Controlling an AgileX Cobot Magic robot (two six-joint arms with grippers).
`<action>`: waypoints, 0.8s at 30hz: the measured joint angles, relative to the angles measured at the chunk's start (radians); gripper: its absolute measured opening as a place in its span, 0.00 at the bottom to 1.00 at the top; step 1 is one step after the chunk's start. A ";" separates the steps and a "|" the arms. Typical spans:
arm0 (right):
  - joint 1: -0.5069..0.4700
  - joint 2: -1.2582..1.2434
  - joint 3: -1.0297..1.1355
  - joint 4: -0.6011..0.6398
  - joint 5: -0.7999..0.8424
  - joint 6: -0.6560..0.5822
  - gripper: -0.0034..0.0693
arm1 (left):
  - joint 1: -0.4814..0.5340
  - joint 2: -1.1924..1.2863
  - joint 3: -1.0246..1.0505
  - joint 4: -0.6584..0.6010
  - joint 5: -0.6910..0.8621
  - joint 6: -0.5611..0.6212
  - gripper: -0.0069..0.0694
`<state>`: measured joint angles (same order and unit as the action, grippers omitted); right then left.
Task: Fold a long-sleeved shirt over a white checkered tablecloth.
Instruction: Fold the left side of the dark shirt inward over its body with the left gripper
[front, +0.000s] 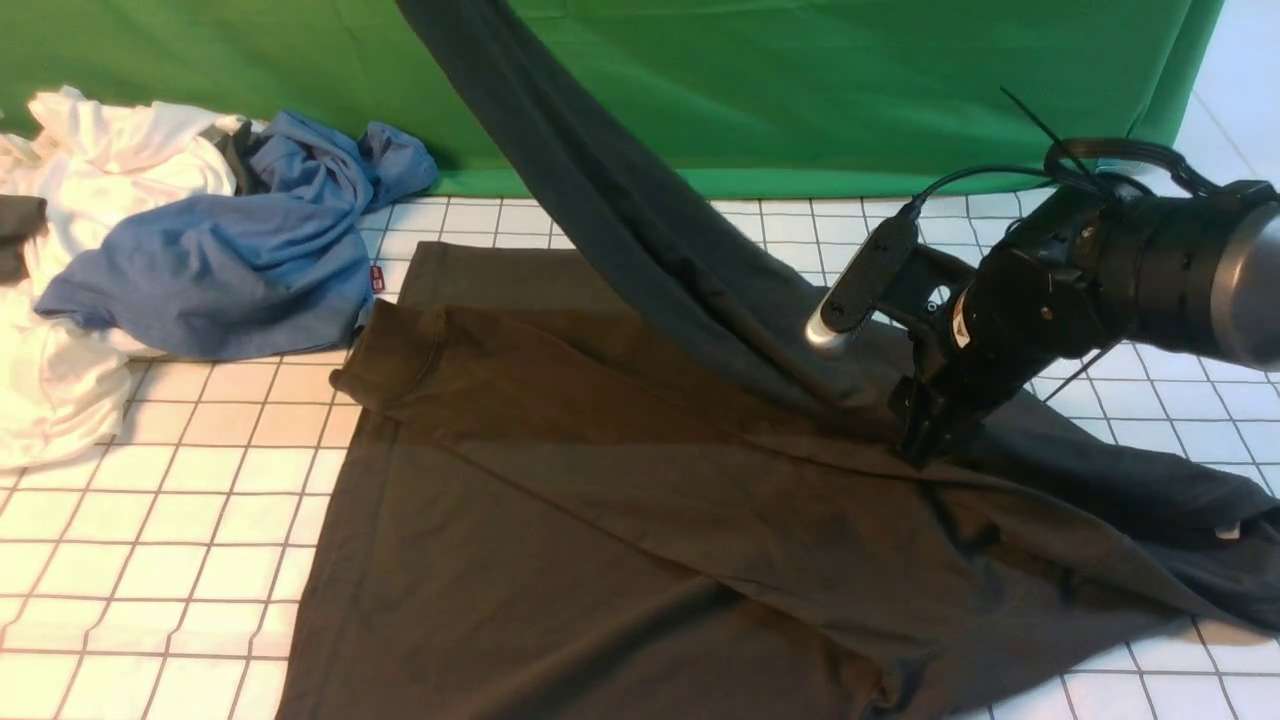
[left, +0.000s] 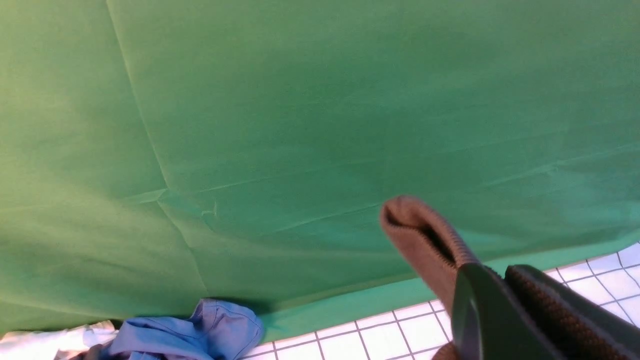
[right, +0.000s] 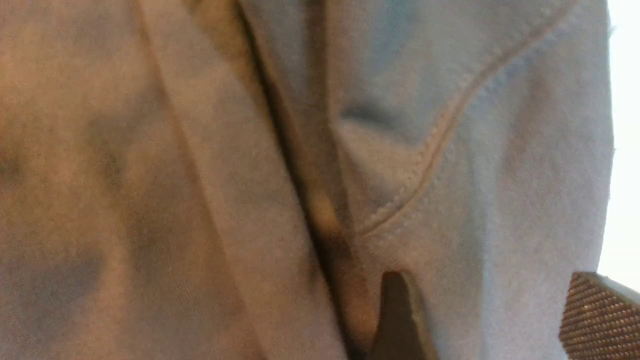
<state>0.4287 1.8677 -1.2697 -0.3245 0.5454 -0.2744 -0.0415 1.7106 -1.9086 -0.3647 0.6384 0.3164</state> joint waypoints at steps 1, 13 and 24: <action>0.002 0.000 0.000 -0.001 0.005 0.002 0.67 | 0.000 0.000 0.000 0.000 0.000 0.000 0.06; 0.018 0.012 0.000 -0.007 -0.003 0.015 0.44 | 0.000 0.001 0.000 -0.003 0.011 0.005 0.06; -0.058 0.013 -0.019 -0.011 -0.009 0.033 0.06 | 0.000 0.001 0.000 -0.007 0.024 0.006 0.06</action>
<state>0.3711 1.8806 -1.2890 -0.3357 0.5367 -0.2409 -0.0415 1.7115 -1.9086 -0.3720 0.6622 0.3226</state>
